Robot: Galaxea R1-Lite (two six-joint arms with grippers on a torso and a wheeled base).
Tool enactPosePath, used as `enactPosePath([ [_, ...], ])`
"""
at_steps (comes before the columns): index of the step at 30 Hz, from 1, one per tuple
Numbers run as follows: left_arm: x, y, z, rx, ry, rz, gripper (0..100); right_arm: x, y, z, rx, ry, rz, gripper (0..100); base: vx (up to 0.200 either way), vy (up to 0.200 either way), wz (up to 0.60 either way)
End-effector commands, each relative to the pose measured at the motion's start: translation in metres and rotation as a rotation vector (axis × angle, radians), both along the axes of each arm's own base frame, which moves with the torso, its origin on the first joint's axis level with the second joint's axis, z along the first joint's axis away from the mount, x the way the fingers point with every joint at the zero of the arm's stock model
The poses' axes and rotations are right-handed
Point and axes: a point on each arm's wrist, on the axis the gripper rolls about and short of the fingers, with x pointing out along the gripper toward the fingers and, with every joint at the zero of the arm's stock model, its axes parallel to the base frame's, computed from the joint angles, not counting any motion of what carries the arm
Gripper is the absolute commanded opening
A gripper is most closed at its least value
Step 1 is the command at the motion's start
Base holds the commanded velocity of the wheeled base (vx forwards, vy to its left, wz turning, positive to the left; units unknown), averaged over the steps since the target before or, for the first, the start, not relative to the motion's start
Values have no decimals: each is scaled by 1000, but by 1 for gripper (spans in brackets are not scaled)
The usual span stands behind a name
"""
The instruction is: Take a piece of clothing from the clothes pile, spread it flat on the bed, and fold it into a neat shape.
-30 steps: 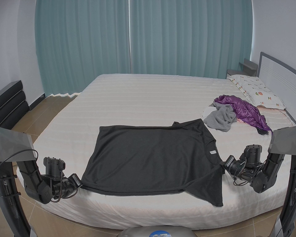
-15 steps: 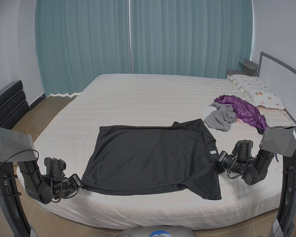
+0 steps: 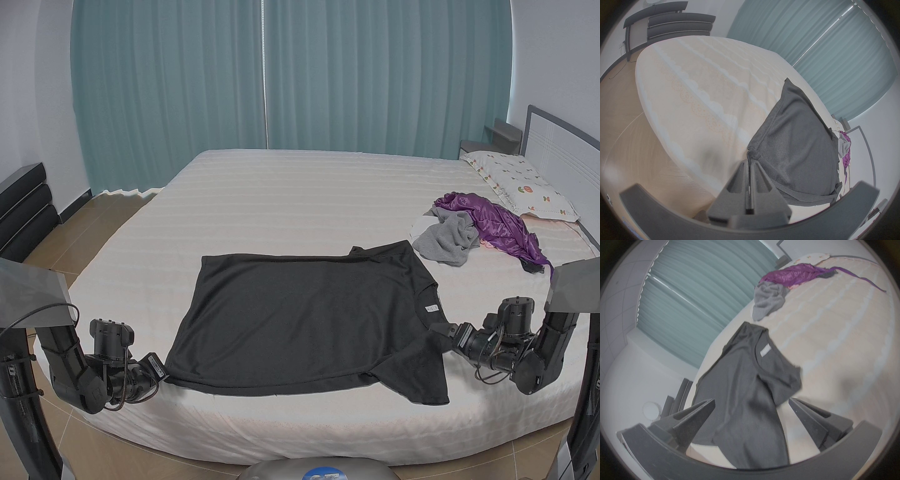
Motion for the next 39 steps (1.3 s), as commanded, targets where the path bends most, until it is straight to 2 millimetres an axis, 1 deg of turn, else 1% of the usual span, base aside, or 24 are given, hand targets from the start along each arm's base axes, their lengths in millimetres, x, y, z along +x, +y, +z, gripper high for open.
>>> enactPosePath([
  [1,-1,0,0,-1,4,0,0,-40,-1,1,-14,67,89,100,0,0,0],
  [5,-1,0,0,-1,4,0,0,-49,1,-4,-4,106,128,100,0,0,0],
  [8,-1,0,0,-2,6,-1,0,-49,2,-6,0,116,137,100,0,0,0],
  [9,-1,0,0,-2,6,-1,0,-48,5,-10,-1,127,146,100,0,0,0],
  [12,-1,0,0,-2,6,-1,0,-47,5,-14,-5,140,149,100,0,0,0],
  [13,-1,0,-1,-2,6,-1,0,-47,7,-21,-9,157,155,100,0,0,0],
  [15,-1,0,-1,-2,6,-1,0,-45,8,-26,-15,170,152,100,0,0,0],
  [20,-1,0,-1,-2,7,-1,0,-45,7,-30,-18,175,150,100,0,0,0],
  [21,-1,0,-1,-2,7,-1,0,-45,7,-29,-18,176,150,0,0,0,0],
  [28,-3,0,-1,-1,10,-1,0,-51,0,-20,-15,167,129,0,0,0,0],
  [32,-4,0,0,0,9,-1,0,-63,-10,-10,-8,162,105,0,0,0,0],
  [39,-9,1,0,9,20,-8,0,-84,-14,3,8,175,113,0,0,0,0],
])
